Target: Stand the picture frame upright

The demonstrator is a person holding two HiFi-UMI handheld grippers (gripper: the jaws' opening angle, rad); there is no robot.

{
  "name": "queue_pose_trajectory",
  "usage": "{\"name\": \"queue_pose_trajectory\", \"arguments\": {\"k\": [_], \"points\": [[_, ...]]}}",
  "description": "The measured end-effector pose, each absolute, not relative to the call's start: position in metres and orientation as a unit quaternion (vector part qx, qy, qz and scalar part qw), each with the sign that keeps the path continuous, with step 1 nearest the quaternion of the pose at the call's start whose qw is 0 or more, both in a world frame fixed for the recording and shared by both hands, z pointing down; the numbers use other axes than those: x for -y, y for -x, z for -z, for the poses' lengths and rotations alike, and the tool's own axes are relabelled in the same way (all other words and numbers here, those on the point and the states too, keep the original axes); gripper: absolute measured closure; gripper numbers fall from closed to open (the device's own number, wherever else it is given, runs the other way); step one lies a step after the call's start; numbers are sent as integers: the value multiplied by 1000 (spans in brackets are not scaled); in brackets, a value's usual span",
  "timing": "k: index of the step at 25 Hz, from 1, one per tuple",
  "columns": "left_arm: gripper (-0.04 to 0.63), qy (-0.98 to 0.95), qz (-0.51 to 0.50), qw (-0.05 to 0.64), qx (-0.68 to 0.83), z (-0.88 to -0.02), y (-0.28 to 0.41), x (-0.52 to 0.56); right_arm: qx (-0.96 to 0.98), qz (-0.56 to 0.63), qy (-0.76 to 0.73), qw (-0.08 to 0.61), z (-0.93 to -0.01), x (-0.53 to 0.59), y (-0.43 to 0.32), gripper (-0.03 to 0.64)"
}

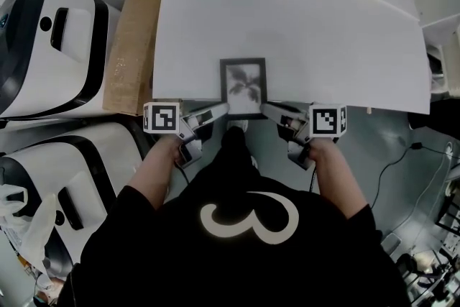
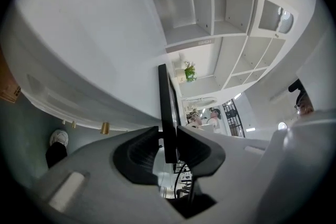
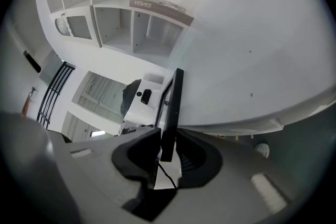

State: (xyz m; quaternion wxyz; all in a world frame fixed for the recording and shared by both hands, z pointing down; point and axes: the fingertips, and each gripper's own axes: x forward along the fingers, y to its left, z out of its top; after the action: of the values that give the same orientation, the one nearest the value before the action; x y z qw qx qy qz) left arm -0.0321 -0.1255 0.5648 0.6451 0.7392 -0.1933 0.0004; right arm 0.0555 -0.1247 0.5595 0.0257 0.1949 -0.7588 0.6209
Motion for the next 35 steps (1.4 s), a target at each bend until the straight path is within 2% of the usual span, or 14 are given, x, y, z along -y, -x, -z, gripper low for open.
{"name": "queue_pose_trajectory", "arguments": {"k": [4,12,20,35], "points": [[506,-751,-14,629,203,-561,32,123,758,-622,-196,22,-557,121,-53,525],[509,-760,-20,612,216,-555,31,115,765,-609,-205,30,-552,113,-56,528],[511,-805,-27,553,211,-516,22,92,802,-560,-209,26,-517,87,-64,529],[514,-931,-84,304,183,-409,-7,46,939,-260,-188,125,-407,36,-86,529]]}}
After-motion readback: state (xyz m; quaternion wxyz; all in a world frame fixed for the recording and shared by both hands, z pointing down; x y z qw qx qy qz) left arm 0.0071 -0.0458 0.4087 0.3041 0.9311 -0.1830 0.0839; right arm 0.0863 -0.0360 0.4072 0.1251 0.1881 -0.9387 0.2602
